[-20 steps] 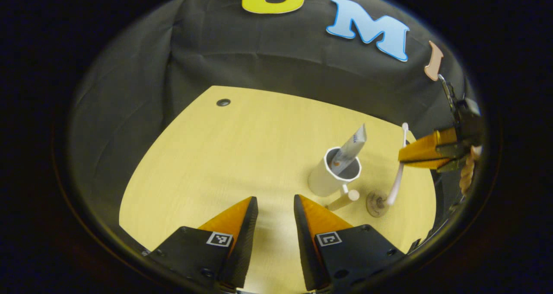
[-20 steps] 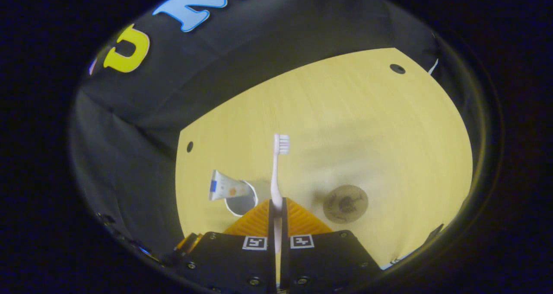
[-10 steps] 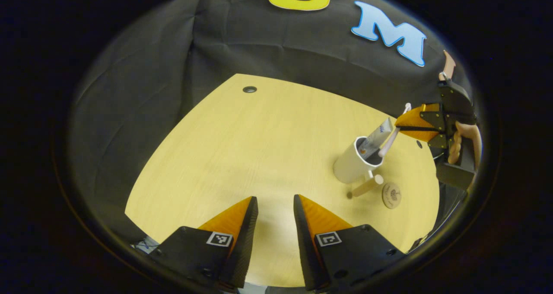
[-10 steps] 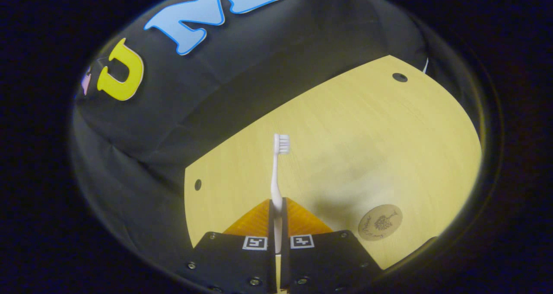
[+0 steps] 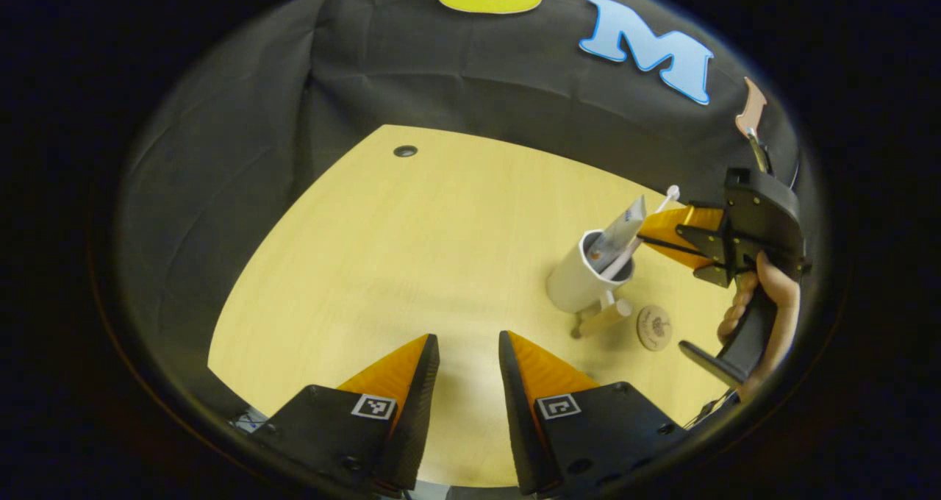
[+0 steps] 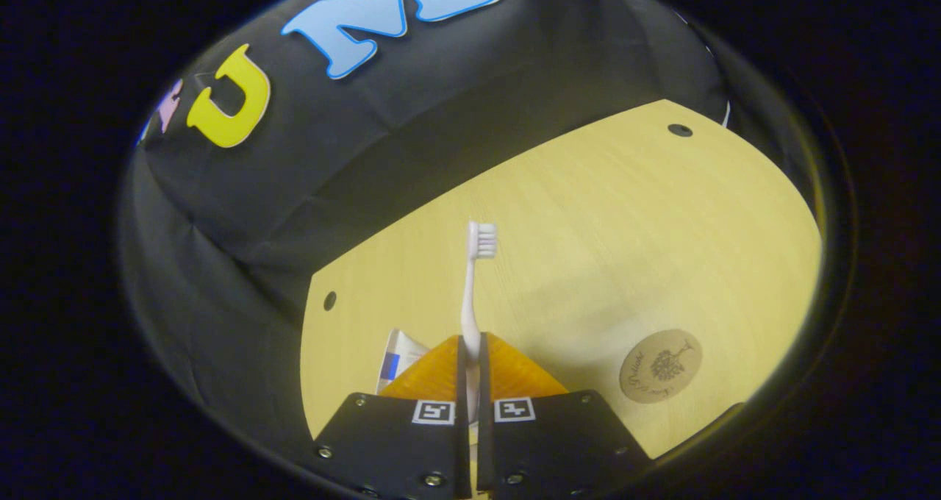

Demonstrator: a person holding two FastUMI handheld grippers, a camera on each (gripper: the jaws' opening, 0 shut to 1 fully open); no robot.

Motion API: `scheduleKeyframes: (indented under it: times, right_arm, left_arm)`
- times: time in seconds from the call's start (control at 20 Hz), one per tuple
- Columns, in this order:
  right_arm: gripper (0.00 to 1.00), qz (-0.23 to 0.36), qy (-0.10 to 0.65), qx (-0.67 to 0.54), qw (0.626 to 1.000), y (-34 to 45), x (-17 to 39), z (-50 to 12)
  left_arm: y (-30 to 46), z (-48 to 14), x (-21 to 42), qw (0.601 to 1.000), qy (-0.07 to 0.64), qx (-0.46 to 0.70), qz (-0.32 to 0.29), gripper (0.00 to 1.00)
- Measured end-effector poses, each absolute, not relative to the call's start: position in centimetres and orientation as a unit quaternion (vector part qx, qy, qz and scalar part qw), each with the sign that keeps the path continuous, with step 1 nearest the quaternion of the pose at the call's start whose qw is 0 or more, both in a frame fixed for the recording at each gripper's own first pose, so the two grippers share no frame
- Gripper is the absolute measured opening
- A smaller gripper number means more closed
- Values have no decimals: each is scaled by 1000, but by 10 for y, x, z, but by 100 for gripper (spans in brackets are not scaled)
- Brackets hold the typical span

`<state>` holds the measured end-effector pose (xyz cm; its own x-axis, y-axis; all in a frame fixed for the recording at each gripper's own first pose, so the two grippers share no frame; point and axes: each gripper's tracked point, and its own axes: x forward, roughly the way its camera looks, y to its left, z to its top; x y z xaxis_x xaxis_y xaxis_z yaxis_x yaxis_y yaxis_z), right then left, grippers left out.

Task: Put the toothbrush and toothpaste on the desktop into the cup, then pick up the cup and place it on the coaster on the desktop.

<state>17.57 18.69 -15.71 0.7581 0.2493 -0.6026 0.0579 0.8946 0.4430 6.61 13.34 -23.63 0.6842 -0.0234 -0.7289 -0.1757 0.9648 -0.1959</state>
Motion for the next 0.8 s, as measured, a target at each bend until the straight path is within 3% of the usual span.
scheduleKeyframes:
  times: [0.1, 0.15, 0.3, 0.35, 0.4, 0.45, 0.65, 0.7, 0.75, 0.8]
  right_arm:
    - [10, 84, 333, 200, 918, 197, 159, -152]
    - [10, 98, 336, 185, 918, 202, 147, -154]
    - [33, 122, 341, 170, 916, 203, 124, -154]
    - [33, 128, 341, 173, 915, 201, 119, -150]
    - [44, 132, 339, 178, 914, 198, 114, -146]
    - [33, 131, 332, 183, 916, 184, 110, -136]
    - [33, 81, 323, 216, 918, 121, 106, -133]
    - [22, 67, 326, 223, 916, 107, 104, -139]
    - [22, 54, 329, 231, 914, 96, 103, -144]
    - [33, 42, 332, 240, 911, 84, 101, -149]
  left_arm:
    - [115, -239, 77, 911, 395, -117, 24, 60]
    - [108, -238, 80, 911, 395, -114, 17, 52]
    - [86, -235, 84, 911, 398, -107, -4, 51]
    - [78, -237, 87, 910, 400, -106, -11, 51]
    - [71, -237, 89, 909, 403, -107, -19, 55]
    - [59, -235, 92, 906, 409, -109, -31, 51]
    - [29, -227, 116, 903, 415, -99, -61, 51]
    - [22, -226, 120, 901, 418, -97, -68, 54]
    - [16, -227, 122, 897, 424, -97, -74, 59]
    - [10, -230, 124, 893, 433, -98, -80, 59]
